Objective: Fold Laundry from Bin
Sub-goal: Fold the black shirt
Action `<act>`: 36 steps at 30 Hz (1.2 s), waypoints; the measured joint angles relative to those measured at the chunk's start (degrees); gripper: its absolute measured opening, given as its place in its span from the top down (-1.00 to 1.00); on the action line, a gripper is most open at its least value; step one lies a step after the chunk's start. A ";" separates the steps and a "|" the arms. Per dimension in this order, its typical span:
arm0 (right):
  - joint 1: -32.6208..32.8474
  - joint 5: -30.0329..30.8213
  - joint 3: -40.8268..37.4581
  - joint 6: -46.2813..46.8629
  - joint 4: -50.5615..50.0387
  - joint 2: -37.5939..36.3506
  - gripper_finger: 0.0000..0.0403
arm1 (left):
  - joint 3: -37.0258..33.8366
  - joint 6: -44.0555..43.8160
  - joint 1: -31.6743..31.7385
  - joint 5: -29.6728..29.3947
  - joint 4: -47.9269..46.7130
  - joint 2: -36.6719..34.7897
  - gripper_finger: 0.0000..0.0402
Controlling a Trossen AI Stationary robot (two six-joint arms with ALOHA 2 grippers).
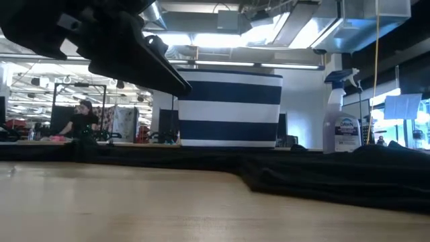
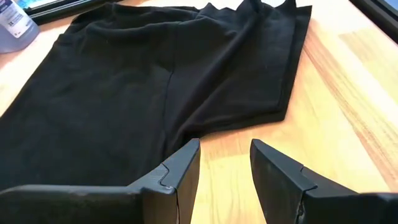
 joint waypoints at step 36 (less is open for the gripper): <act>-0.07 10.73 13.92 -8.30 -14.93 9.06 0.95 | 0.02 0.45 0.39 0.75 1.65 -0.02 0.32</act>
